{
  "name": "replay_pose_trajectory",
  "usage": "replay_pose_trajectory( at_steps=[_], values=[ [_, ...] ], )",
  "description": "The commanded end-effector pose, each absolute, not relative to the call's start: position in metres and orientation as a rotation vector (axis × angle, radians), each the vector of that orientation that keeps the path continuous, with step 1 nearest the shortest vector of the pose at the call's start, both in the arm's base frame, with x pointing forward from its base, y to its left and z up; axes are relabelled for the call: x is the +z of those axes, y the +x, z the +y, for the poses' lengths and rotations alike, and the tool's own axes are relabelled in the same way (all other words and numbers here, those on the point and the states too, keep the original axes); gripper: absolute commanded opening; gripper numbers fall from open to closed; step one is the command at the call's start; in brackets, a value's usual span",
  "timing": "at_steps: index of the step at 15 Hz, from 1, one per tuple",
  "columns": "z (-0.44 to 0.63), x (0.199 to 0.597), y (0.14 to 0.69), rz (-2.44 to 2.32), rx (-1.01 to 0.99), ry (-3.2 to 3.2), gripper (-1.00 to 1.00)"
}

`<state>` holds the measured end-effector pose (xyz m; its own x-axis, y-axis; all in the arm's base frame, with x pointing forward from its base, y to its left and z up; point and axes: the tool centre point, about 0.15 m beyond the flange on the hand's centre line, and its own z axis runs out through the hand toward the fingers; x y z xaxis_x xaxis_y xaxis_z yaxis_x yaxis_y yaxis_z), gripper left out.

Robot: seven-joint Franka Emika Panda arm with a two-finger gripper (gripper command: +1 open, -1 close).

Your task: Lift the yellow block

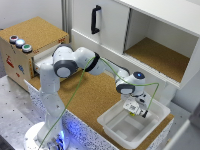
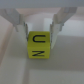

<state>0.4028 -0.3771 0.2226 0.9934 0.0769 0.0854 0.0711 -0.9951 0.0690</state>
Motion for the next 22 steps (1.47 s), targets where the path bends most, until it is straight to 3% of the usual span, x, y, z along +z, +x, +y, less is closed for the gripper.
replay_pose_trajectory(
  at_steps=[1, 3, 11, 22],
  values=[
    [-0.371, 0.239, 0.407, -0.012, 0.154, 2.991, -1.00],
    [-0.374, 0.240, 0.407, 0.065, 0.200, 3.032, -1.00],
    [-0.345, 0.374, 0.424, -0.059, 0.512, 2.937, -1.00],
    [-0.151, 0.428, 0.429, 0.819, 0.556, 2.908, -1.00]
  ],
)
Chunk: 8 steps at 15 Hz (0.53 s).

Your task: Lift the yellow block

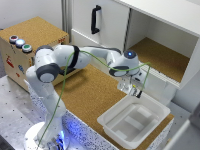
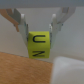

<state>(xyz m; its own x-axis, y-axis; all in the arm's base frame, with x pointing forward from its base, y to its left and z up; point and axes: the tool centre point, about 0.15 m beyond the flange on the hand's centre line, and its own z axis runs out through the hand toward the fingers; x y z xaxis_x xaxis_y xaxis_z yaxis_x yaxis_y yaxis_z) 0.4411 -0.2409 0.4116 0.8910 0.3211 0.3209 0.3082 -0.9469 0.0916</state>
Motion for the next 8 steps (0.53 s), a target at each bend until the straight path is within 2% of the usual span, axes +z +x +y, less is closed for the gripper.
replay_pose_trajectory(
  at_steps=[1, 8],
  values=[
    [-0.132, 0.431, 0.427, 0.922, 0.536, 2.915, -1.00],
    [0.019, 0.447, 0.356, 1.695, 0.361, 2.749, -1.00]
  ],
)
